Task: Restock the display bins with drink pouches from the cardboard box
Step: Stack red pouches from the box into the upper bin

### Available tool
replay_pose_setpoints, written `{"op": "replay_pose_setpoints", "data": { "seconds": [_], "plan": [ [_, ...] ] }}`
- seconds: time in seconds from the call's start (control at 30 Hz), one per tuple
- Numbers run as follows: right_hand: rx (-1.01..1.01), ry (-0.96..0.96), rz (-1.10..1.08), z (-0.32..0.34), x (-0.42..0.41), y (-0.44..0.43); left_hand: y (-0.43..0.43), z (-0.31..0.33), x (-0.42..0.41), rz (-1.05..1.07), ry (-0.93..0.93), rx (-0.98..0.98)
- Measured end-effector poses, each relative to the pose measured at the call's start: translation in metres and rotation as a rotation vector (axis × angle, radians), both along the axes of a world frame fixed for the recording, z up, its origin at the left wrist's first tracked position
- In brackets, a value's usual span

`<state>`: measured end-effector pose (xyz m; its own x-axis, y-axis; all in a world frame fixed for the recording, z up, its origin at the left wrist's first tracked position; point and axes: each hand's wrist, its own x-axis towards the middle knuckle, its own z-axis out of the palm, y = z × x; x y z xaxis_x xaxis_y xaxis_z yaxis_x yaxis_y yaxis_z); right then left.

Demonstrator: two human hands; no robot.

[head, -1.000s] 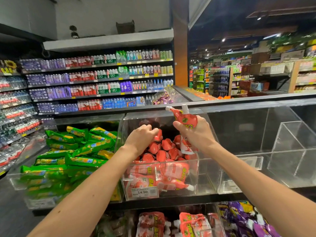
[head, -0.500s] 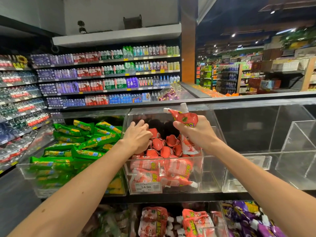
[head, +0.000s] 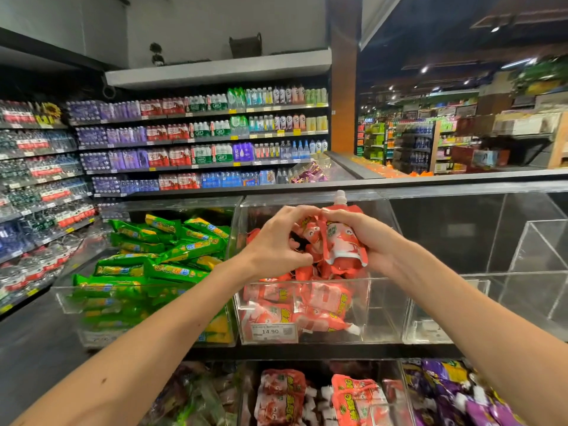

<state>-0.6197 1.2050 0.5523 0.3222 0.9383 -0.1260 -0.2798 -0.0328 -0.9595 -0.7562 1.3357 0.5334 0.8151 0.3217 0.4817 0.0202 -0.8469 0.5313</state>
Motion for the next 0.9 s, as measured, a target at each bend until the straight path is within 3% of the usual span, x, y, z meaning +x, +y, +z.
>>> {"op": "replay_pose_setpoints", "data": {
  "seconds": [0.13,0.27,0.5,0.63,0.73,0.83,0.9],
  "plan": [
    [-0.030,0.090,0.013,0.004,-0.004,-0.006,-0.002,-0.009,0.001,0.032,-0.028,-0.028],
    [-0.015,0.052,0.049,0.006,-0.006,-0.015,-0.006,-0.009,0.003,0.101,-0.085,0.050],
    [-0.049,0.005,0.057,0.010,-0.015,-0.019,-0.012,-0.007,0.000,0.050,-0.110,-0.071],
    [-0.085,0.063,-0.046,0.011,-0.010,-0.018,-0.004,-0.010,-0.003,0.208,-0.159,0.011],
    [-0.133,-0.023,-0.133,0.007,0.002,-0.019,0.002,-0.011,-0.006,0.285,-0.216,-0.004],
    [-0.138,-0.072,-0.074,0.006,0.003,-0.020,0.007,-0.010,-0.006,0.315,-0.255,0.042],
    [-0.116,-0.211,-0.062,0.004,0.002,-0.016,0.010,-0.009,-0.004,0.310,-0.281,0.121]
  ]
}}
